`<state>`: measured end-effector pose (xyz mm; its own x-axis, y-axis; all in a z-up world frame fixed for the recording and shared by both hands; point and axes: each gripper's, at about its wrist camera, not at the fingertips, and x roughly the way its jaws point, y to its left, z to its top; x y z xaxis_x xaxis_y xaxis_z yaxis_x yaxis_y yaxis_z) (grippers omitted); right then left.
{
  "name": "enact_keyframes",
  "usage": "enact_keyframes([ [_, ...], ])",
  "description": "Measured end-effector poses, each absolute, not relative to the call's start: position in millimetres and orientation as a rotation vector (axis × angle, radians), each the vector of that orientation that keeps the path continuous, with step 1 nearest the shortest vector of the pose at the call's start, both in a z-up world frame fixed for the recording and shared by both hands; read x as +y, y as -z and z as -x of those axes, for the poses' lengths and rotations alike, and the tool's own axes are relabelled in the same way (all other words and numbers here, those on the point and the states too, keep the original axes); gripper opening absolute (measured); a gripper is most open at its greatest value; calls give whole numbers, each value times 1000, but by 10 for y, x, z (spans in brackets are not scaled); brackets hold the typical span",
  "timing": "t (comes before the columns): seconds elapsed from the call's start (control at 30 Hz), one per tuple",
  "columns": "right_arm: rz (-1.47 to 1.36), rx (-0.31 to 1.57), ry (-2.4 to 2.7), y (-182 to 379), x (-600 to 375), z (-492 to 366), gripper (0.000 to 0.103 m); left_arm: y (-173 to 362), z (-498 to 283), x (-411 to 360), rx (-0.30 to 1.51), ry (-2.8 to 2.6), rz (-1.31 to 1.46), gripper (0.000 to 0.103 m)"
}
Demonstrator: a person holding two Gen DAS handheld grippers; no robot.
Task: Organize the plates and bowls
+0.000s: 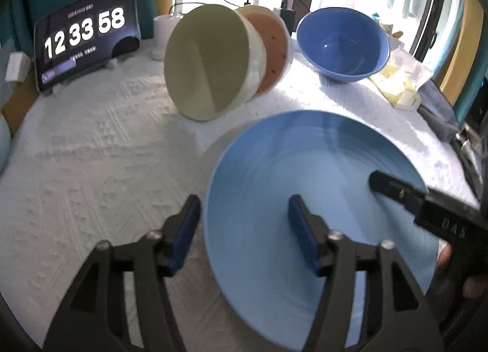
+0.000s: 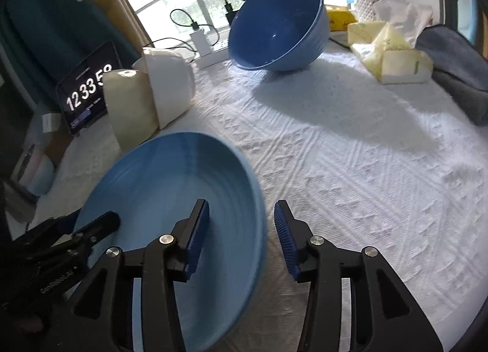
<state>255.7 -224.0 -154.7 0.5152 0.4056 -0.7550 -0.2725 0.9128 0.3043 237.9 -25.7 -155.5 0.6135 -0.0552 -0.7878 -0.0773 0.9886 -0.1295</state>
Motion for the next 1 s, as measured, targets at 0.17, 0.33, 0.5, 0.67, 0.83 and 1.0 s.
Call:
enact_keyframes([
  [0.17,-161,949,-401,1557,-2161,-2539,57,1630,-2450,-100,943,40,290,70],
  [0.33,-162,952,-394,1554,-2161,-2551,57,1607,-2414,-202,919,75,246,67],
  [0.5,-169,955,-373,1542,-2153,-2535,56,1605,-2403,-114,919,91,269,58],
  [0.67,-158,952,-362,1508,-2118,-2513,55,1616,-2375,-65,922,107,282,57],
  [0.83,-142,951,-363,1476,-2057,-2480,55,1615,-2317,14,920,107,297,57],
  [1.0,-122,951,-377,1454,-1940,-2446,55,1601,-2231,137,912,92,312,57],
])
